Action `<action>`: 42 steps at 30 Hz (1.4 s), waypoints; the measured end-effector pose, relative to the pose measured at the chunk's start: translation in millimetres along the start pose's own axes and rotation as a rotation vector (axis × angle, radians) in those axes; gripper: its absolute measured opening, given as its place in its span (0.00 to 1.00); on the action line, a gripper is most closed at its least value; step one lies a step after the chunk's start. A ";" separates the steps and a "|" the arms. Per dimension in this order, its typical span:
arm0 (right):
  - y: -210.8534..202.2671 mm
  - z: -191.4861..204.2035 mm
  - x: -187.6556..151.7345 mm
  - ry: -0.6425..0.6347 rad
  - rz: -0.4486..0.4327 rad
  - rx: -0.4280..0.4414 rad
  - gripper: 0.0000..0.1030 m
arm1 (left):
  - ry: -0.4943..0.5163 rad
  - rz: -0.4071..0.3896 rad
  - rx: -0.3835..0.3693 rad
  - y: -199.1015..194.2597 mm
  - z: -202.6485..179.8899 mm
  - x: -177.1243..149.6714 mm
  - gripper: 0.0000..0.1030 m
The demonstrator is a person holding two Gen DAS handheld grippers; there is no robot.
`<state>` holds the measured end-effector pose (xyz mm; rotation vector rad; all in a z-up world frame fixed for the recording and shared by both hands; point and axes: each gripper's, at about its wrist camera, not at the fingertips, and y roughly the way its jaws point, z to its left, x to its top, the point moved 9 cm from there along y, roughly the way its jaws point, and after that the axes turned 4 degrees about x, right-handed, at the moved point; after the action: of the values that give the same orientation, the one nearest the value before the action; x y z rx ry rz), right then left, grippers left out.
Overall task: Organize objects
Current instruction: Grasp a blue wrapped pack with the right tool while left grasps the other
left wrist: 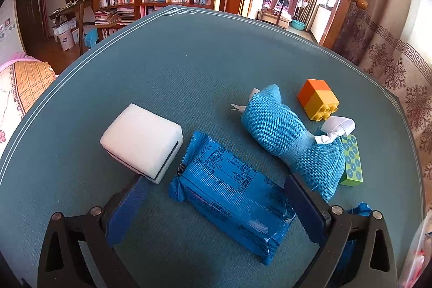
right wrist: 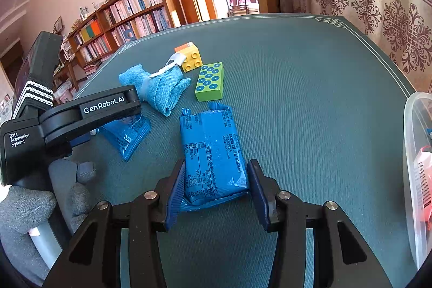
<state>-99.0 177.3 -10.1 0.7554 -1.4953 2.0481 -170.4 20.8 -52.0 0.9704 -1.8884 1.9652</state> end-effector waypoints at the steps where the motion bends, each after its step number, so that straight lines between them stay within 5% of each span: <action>1: 0.2 0.5 0.2 0.001 0.000 0.001 0.46 | 0.003 0.001 0.001 -0.7 -1.4 0.3 1.00; 19: -0.1 -0.9 0.5 0.002 -0.001 0.003 0.46 | 0.037 0.062 -0.052 -18.8 9.2 -32.9 1.00; 27: 0.2 -0.8 0.2 0.003 -0.001 0.005 0.46 | -0.070 0.066 -0.056 -14.5 6.5 -21.2 1.00; 42: 0.3 -2.3 0.5 0.003 -0.001 0.005 0.46 | -0.038 0.009 0.067 2.0 -6.8 -11.0 1.00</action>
<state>-99.9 179.5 -10.5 0.7542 -1.4881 2.0523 -165.3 30.0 -59.8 1.0259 -1.8605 2.0412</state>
